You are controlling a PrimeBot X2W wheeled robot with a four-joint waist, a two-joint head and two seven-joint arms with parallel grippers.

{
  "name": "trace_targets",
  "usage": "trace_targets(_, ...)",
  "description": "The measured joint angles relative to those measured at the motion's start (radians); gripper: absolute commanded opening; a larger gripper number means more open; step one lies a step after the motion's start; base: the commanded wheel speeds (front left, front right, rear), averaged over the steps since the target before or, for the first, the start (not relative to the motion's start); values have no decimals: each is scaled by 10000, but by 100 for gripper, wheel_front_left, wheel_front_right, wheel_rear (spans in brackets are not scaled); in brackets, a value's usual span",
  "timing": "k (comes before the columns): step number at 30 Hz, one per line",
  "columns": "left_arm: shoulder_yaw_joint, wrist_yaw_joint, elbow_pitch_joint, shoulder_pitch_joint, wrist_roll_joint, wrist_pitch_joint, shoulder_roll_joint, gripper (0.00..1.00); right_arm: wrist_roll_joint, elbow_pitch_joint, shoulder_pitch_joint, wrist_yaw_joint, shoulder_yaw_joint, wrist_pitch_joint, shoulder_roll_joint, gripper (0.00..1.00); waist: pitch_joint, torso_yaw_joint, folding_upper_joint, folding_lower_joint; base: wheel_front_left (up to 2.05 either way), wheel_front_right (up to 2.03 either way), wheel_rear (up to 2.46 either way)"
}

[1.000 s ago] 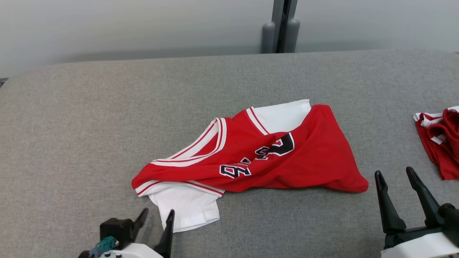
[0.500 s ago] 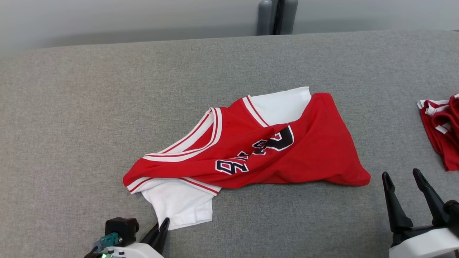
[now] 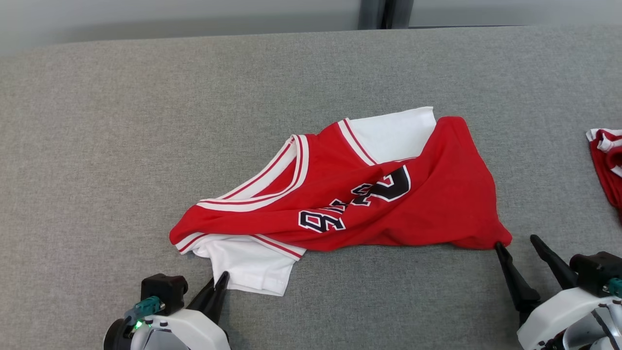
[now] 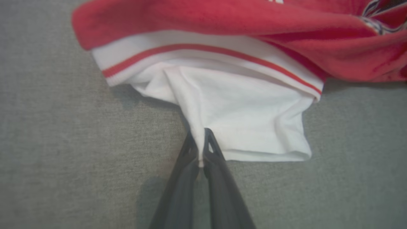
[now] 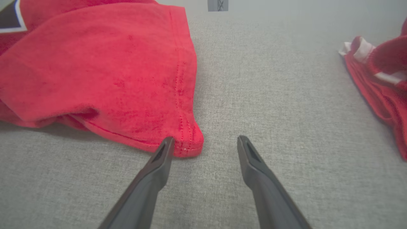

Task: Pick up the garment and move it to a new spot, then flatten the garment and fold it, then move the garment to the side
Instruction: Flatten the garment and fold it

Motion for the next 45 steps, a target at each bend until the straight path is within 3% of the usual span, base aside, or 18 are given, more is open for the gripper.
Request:
trace_targets(3,-36,-4,13,-68,40,-75,-17,0,449,502,-278,0,600,-155,-203,100,71,62,0,0,0,0,0)
trace_targets(4,-35,-4,13,-81,40,-115,-23,0,656,596,-360,0,805,-180,-272,81,93,72,0,0,0,0,0)
trace_targets(5,-35,-2,13,-92,44,-161,-25,0,895,665,-441,0,993,-251,-311,40,110,79,0,0,0,0,0)
trace_targets(6,-36,0,15,-110,54,-230,-27,0,1057,719,-514,0,1170,-360,-376,40,123,84,0,0,0,0,0)
trace_targets(7,-23,2,17,-140,59,-288,-27,0,1149,767,-584,0,1306,-470,-481,12,133,83,0,0,0,0,0)
trace_targets(8,-6,6,19,-177,61,-328,-23,0,1304,780,-639,0,1473,-575,-598,0,137,75,0,0,0,0,0)
trace_targets(16,230,259,-314,-214,217,-775,117,0,1436,602,-668,0,1657,-1563,-995,0,-71,-32,0,0,0,0,0)
trace_targets(25,731,522,-1523,-402,407,-1216,481,0,1108,-823,-494,0,784,-1847,-924,0,-512,-129,0,0,0,0,0)
trace_targets(34,1250,673,-3300,-1640,763,-1480,899,0,1467,-2554,-1353,0,-186,-1344,-765,0,-1127,-115,0,0,0,0,0)
trace_targets(45,1785,696,-4658,-4319,1220,-1875,1060,0,1860,-3597,-3225,0,-1243,-186,-322,0,-1907,-85,0,0,0,0,0)
